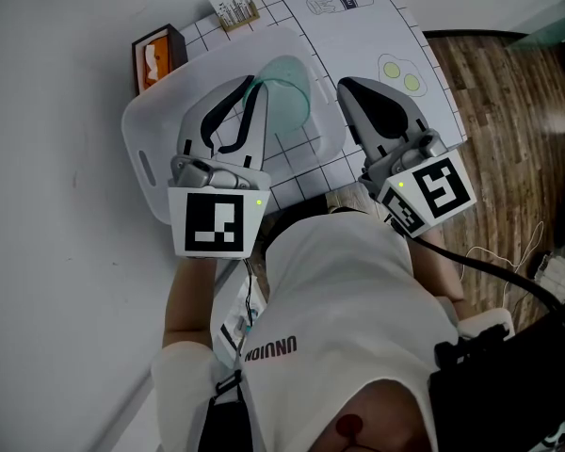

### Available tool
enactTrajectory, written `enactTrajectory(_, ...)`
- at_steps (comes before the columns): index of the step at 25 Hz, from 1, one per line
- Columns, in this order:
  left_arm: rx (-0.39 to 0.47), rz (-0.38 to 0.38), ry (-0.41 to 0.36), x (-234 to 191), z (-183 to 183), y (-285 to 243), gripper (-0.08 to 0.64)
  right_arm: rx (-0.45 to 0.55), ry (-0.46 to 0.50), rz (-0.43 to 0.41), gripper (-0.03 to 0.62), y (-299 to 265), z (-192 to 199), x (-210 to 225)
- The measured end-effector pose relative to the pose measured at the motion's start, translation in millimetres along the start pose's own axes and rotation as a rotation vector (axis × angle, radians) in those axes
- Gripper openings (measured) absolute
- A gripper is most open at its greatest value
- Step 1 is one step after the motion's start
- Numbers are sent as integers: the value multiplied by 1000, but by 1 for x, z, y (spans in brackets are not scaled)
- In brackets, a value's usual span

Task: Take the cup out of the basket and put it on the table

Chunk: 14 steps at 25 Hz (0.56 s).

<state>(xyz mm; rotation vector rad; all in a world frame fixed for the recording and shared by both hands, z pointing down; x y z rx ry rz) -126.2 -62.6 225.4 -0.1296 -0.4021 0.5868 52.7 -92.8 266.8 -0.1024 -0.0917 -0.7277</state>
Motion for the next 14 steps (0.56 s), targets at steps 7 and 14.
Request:
enactTrajectory(7, 0, 4, 2, -3, -2, 0, 34, -1, -2, 3, 18, -1, -2, -1)
enactTrajectory(14, 9, 9, -2, 1, -1, -1, 34, -5, 0, 6, 18, 2, 2, -1)
Point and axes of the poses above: the fingertips, and each gripper's own axes: y backward along the fingers, x to its right, z out of its underside, the point moved 8 cm from there along y, backward along the fingers, and after that the axes turned 9 degrees about z, right-handed, at the moved point
